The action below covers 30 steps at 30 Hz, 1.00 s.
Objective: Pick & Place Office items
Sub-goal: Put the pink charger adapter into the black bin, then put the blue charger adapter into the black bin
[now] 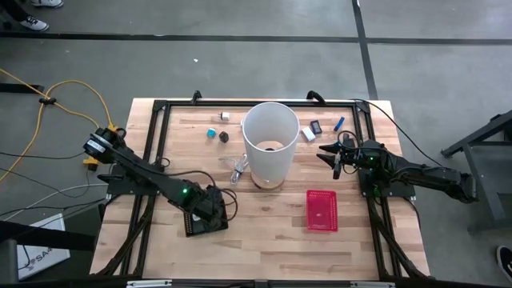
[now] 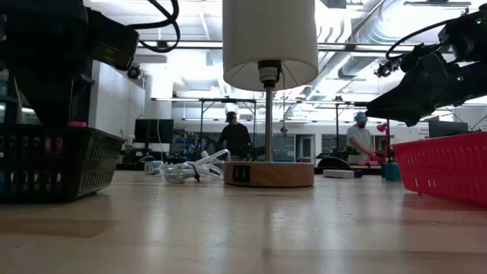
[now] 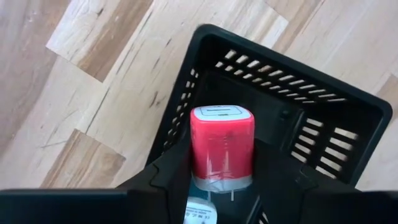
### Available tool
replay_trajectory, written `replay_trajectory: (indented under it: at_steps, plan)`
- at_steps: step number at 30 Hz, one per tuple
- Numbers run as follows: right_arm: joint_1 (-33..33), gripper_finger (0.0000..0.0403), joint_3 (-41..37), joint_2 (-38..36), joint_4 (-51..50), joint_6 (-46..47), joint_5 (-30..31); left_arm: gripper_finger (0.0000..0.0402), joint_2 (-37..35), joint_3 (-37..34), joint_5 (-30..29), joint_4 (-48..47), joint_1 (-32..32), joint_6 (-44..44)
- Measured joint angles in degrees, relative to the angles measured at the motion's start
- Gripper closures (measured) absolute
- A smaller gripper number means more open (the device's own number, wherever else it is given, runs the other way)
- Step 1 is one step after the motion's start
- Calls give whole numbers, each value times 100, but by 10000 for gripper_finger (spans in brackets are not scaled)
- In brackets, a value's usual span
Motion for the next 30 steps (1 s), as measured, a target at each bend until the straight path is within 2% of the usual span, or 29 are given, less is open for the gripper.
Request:
replay_trajectory:
  at_steps: [5,24,30]
  plan:
    - [0,243,0,0,0,0,-1,237,0,0,-6,0,-2,1]
    - [-2,243,0,0,0,0,-1,233,-14,0,-16,37,-2,-87]
    - [0,243,-1,0,0,0,1,233,-414,0,-53,69,-15,-107]
